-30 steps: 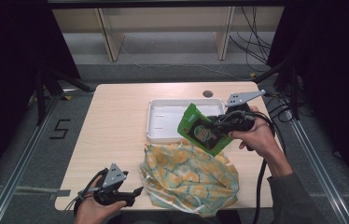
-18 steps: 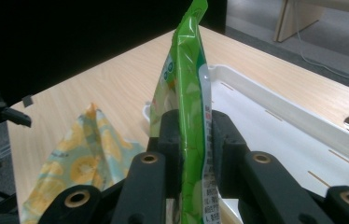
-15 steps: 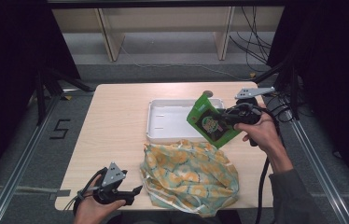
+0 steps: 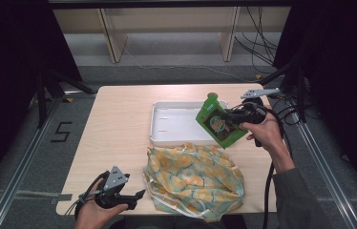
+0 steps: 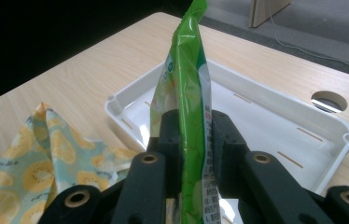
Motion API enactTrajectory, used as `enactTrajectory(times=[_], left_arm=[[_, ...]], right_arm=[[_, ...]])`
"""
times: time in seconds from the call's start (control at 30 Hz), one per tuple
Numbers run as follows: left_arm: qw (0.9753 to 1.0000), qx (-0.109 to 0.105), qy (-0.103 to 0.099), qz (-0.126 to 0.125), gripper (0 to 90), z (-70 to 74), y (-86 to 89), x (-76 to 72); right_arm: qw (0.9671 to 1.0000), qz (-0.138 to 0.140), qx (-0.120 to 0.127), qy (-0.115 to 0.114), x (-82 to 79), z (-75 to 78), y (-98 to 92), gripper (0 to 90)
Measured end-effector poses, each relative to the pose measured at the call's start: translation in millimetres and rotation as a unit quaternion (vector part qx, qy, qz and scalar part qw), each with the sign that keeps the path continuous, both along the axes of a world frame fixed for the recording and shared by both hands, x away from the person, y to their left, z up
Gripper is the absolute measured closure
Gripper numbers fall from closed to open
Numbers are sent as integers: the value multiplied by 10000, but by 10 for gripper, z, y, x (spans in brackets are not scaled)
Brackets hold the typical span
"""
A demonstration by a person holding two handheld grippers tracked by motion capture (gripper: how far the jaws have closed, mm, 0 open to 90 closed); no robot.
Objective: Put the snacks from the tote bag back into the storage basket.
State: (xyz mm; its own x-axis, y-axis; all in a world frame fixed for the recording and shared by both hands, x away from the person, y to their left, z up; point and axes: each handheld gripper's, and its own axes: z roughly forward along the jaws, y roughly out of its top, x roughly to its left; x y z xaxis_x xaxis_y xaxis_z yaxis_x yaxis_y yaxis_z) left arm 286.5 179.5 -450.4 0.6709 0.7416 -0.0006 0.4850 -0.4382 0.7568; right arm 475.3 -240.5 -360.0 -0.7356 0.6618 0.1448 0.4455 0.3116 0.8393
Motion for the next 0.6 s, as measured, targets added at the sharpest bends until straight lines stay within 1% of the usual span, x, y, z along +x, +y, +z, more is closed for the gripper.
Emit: enactTrajectory(times=[0.03,0.07,0.1,0.17,0.2,0.23,0.27,0.33,0.37,0.4,0.43,0.47,0.5,0.53,0.57,0.6], left_arm=[[10000,24,-28,-24,246,3,4,5],[10000,25,-21,-22,246,4,3,6],[10000,0,0,6,245,3,-1,3],[10000,35,-35,-36,245,4,5,6],[10000,30,-31,-33,245,5,4,3],[10000,30,-36,-36,245,6,4,4],[10000,29,-42,-39,245,7,4,5],[10000,27,-50,-38,245,8,10,5],[10000,49,-46,-49,245,12,15,7],[10000,-17,18,18,245,7,7,1],[10000,-28,23,29,245,6,6,4],[10000,9,2,7,245,10,12,6],[10000,61,-32,-26,245,15,22,12],[10000,59,-34,-21,245,17,26,13],[10000,53,-44,-15,245,18,28,15],[10000,-22,1,50,245,12,23,9]], right_arm=[[10000,-68,73,-7,14,-15,9,770],[9999,-62,117,85,19,-20,14,770],[9999,-68,79,117,30,-22,14,770],[9997,-184,145,64,52,-36,28,770],[9999,-103,47,61,68,-32,12,770],[9996,-162,90,197,69,-34,24,770],[9996,-167,117,208,77,-39,27,770],[9996,-203,82,175,96,-45,24,770],[9998,-163,77,-14,132,-63,23,770],[9998,-186,57,-14,139,-63,25,770],[9996,-199,126,126,129,-66,42,770],[9995,-210,117,181,129,-64,59,770],[9997,-185,107,84,149,-68,63,770],[9993,-241,184,234,148,-71,91,770],[9994,-265,149,193,168,-76,101,770],[9994,-278,145,148,177,-84,107,770]])
